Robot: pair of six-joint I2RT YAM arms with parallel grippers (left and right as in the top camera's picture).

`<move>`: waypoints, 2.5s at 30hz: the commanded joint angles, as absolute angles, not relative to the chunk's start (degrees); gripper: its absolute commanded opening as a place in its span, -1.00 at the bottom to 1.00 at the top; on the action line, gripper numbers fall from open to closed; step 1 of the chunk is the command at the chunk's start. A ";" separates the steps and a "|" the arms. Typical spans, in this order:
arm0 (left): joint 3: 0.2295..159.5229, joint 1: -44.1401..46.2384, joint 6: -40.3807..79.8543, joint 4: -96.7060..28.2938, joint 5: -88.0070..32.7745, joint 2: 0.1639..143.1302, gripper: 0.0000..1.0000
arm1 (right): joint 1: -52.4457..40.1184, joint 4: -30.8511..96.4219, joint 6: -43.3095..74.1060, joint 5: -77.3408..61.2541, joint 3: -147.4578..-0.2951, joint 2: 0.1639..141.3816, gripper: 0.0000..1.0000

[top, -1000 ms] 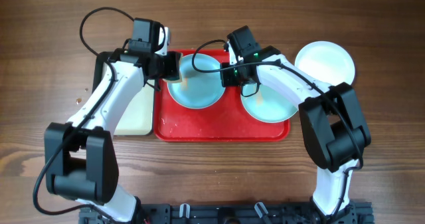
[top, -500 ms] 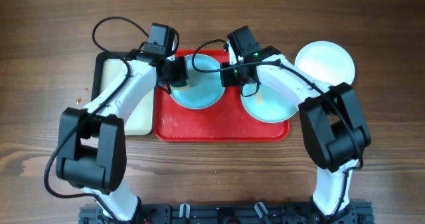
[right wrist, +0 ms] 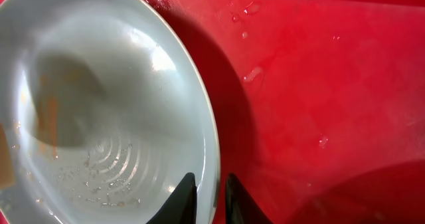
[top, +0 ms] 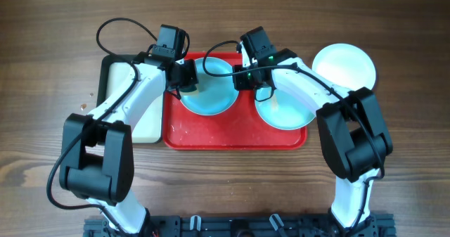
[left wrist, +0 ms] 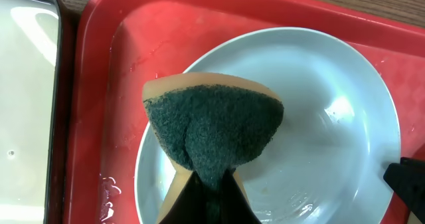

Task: Clean dirty plates on tray and stack at the side
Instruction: 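Scrub the light-blue plate with the sponge while right gripper holds it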

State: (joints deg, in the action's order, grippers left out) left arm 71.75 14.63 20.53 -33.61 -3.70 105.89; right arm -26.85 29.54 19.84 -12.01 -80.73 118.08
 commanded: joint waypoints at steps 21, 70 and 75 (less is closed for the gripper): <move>72.12 14.96 19.73 -33.85 -0.10 106.30 -0.92 | -27.29 24.32 19.07 -11.97 -80.62 120.14 -0.49; 72.12 15.03 19.73 -34.92 -0.12 106.30 -0.92 | -27.53 26.89 18.26 -7.51 -80.14 118.74 -0.79; 72.12 15.03 19.75 -34.92 -0.12 106.30 -0.92 | -27.53 27.14 19.59 -7.53 -80.14 119.42 -0.80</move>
